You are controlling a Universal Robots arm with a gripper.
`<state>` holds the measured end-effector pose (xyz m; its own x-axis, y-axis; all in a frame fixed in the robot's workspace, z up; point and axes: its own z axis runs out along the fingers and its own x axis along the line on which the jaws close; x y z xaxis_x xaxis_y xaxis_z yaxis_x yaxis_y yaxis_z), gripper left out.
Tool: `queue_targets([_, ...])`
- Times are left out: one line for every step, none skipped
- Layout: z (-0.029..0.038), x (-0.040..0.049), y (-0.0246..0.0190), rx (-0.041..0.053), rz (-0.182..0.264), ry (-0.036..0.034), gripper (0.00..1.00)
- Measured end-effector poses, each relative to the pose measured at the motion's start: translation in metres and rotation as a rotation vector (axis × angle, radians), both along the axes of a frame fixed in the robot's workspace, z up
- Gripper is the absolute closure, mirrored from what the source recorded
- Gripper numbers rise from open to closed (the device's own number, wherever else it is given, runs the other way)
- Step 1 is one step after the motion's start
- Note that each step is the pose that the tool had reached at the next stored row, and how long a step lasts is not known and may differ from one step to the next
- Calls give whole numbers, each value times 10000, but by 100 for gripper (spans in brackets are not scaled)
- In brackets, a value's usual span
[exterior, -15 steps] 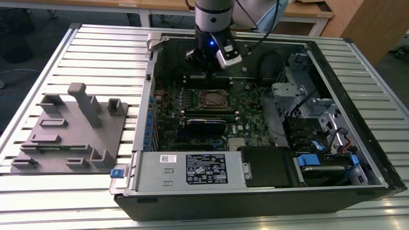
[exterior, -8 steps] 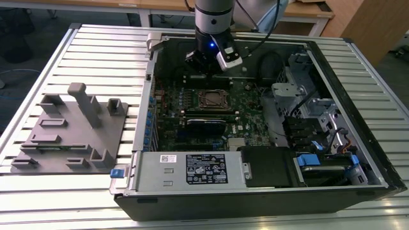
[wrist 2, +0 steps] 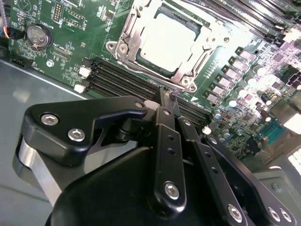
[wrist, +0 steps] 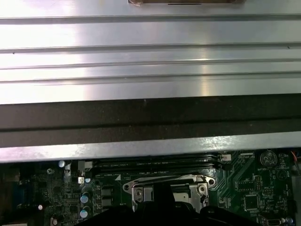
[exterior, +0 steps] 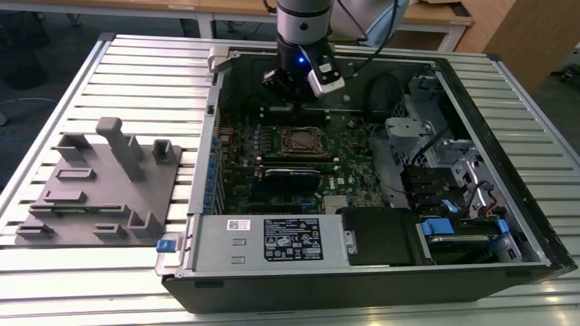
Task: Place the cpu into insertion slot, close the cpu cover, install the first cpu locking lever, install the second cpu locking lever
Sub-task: 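Install the first cpu locking lever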
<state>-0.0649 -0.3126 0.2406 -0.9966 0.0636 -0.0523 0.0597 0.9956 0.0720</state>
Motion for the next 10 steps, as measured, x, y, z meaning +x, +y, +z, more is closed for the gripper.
queue_targets([11, 0, 0, 0, 0, 1, 90])
queue_targets([17, 0, 0, 0, 0, 1, 90])
queue_targets([18, 0, 0, 2, 0, -1, 90])
queue_targets([18, 0, 0, 2, 0, -2, 90])
queue_targets([18, 0, 0, 3, 0, -2, 90])
queue_targets([19, 0, 0, 2, 0, -1, 90])
queue_targets([19, 0, 0, 1, 0, 0, 90])
queue_targets([21, 0, 0, 2, 1, 0, 90])
queue_targets([24, 0, 0, 2, 0, 2, 90])
queue_targets([25, 0, 0, 5, -1, 1, 90])
